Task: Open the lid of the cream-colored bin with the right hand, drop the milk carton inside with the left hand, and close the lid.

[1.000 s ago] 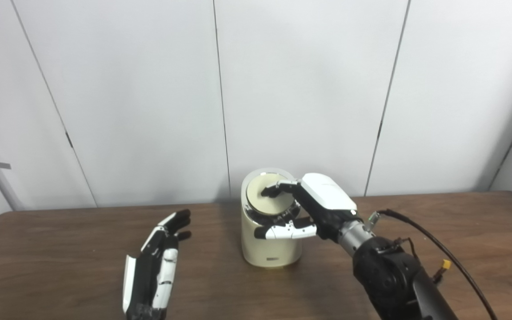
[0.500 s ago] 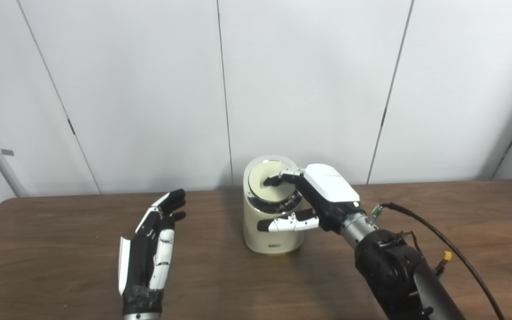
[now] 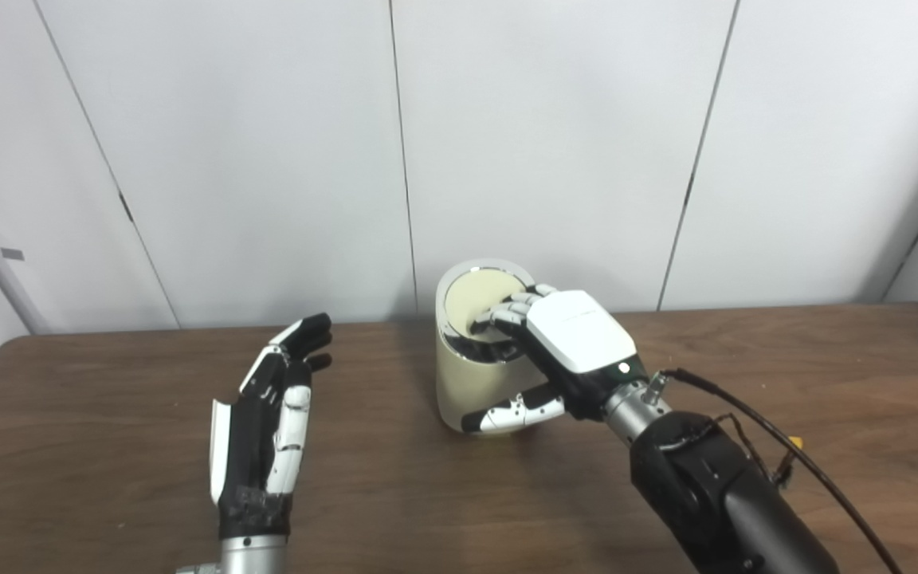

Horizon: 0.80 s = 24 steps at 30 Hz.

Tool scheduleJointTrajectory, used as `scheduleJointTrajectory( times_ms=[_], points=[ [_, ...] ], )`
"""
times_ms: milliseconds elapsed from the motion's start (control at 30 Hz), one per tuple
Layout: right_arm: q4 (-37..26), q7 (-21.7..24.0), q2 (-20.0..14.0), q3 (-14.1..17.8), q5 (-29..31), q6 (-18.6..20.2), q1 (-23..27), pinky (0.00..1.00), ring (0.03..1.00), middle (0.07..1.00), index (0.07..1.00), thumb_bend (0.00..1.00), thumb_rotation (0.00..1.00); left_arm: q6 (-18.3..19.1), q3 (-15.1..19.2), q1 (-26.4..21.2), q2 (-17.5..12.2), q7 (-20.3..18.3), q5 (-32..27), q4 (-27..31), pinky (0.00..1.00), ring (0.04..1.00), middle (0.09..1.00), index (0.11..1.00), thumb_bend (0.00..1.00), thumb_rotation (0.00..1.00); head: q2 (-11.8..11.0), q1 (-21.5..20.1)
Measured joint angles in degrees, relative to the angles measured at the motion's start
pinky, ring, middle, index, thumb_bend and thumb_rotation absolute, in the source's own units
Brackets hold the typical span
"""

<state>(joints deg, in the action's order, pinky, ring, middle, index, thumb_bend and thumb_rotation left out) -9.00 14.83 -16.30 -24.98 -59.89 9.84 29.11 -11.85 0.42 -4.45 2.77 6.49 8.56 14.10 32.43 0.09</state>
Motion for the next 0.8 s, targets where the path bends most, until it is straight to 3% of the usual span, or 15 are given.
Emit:
scheduleJointTrajectory(
  times_ms=[267, 467, 600, 700, 800],
  points=[
    [0.6, -0.63, 0.3, 0.4, 0.18, -0.68, -0.04, 0.85, 0.852, 0.786, 0.766, 0.69, 0.79, -0.01, 0.06, -0.01, 0.04, 0.0, 0.03, -0.02, 0.74, 0.799, 0.81, 0.796, 0.43, 0.84, -0.53, -0.44],
    [-0.04, -0.16, 1.52, 3.22, 4.88, -0.57, -0.74, 0.87, 0.851, 0.769, 0.749, 0.68, 0.72, -0.01, 0.03, -0.02, 0.03, -0.03, 0.02, -0.04, 0.75, 0.802, 0.812, 0.798, 0.44, 0.84, -0.7, -0.7],
    [-2.65, 1.64, 2.95, 4.89, 7.62, 1.28, -1.42, 0.85, 0.862, 0.795, 0.783, 0.68, 0.79, -0.02, 0.04, -0.03, 0.01, -0.02, 0.03, -0.1, 0.74, 0.799, 0.811, 0.797, 0.44, 0.83, -0.88, -0.88],
    [-3.67, 1.59, 3.59, 5.68, 9.02, 1.24, -2.32, 0.88, 0.897, 0.832, 0.817, 0.69, 0.85, -0.02, -0.02, -0.03, 0.0, -0.06, 0.04, -0.16, 0.75, 0.805, 0.816, 0.802, 0.44, 0.84, -1.14, -0.88],
    [-6.59, 1.91, 4.45, 7.18, 9.85, 1.59, -2.65, 0.85, 0.884, 0.829, 0.81, 0.68, 0.82, -0.02, -0.01, -0.05, -0.03, -0.06, 0.03, -0.22, 0.75, 0.803, 0.814, 0.801, 0.44, 0.84, -1.41, -1.05]
  ],
)
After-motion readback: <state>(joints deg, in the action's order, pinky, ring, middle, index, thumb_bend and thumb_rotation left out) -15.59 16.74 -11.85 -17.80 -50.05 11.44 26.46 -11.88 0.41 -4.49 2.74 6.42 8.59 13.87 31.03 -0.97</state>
